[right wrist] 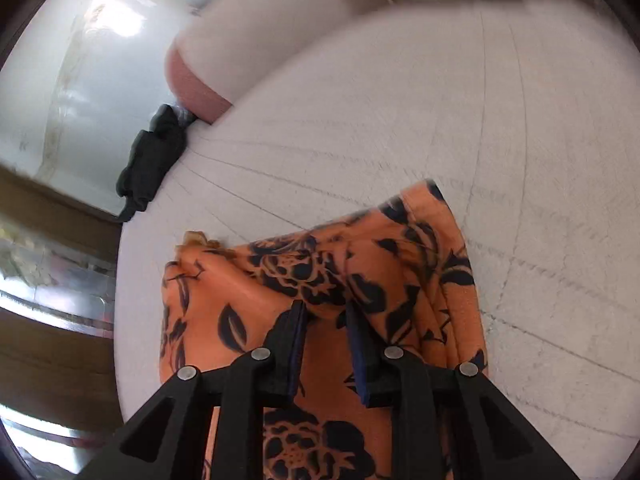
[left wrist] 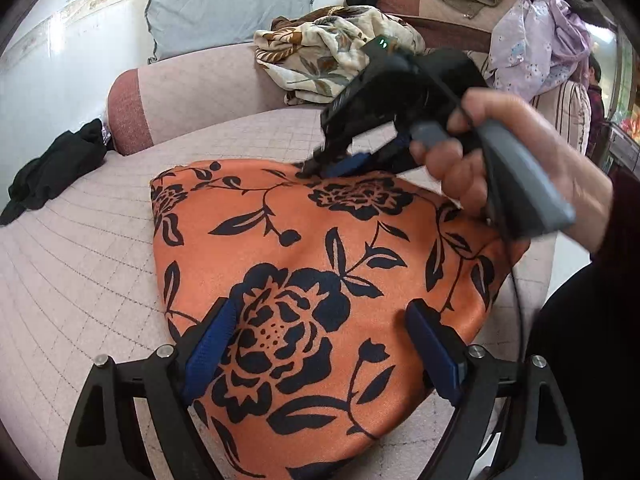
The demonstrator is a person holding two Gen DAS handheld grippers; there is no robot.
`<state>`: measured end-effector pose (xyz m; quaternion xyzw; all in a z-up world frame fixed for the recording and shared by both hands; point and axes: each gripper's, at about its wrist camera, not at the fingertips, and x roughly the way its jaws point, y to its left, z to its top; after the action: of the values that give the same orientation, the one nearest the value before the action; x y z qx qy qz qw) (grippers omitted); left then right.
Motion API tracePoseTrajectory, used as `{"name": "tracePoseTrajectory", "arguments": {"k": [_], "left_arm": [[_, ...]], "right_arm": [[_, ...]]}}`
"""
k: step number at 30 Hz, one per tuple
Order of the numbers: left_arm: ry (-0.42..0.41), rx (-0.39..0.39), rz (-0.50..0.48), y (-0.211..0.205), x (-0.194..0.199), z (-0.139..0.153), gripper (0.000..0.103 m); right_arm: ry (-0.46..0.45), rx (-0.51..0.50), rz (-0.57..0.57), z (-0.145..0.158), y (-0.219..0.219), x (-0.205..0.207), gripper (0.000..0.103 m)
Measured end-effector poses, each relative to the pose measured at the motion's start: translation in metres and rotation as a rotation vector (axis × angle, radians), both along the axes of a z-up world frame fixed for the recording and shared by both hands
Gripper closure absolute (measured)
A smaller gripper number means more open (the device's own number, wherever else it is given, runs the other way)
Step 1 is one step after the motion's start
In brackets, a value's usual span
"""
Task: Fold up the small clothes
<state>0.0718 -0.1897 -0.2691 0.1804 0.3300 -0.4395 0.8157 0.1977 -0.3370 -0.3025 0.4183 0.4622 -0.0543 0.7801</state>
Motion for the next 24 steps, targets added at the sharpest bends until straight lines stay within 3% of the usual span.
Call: {"name": "tracePoseTrajectory", "arguments": {"k": [3,8,14,18,21,24], "left_arm": [[-0.020,0.017,-0.005,-0.001,-0.003,-0.001,0.014],[-0.023,0.022,0.000,0.001,-0.006,-0.001,0.014],[-0.040,0.036,0.004,0.000,-0.011,-0.002,0.014],[-0.036,0.039,0.008,-0.001,-0.011,-0.001,0.014],[-0.043,0.052,0.005,-0.002,-0.014,0.000,0.014],[-0.036,0.058,0.002,0.001,-0.014,0.005,0.014]], "right_arm": [[-0.038,0.062,-0.008,0.003,-0.012,-0.001,0.079],[-0.126,-0.051,0.036,0.031,0.005,-0.032,0.078],[-0.189,-0.096,0.094,0.060,0.029,-0.068,0.078],[-0.162,-0.096,0.141,0.051,0.048,-0.099,0.078],[-0.035,-0.099,0.163,0.024,0.056,-0.108,0.079],[-0.054,-0.106,0.168,0.020,0.057,-0.111,0.082]]}}
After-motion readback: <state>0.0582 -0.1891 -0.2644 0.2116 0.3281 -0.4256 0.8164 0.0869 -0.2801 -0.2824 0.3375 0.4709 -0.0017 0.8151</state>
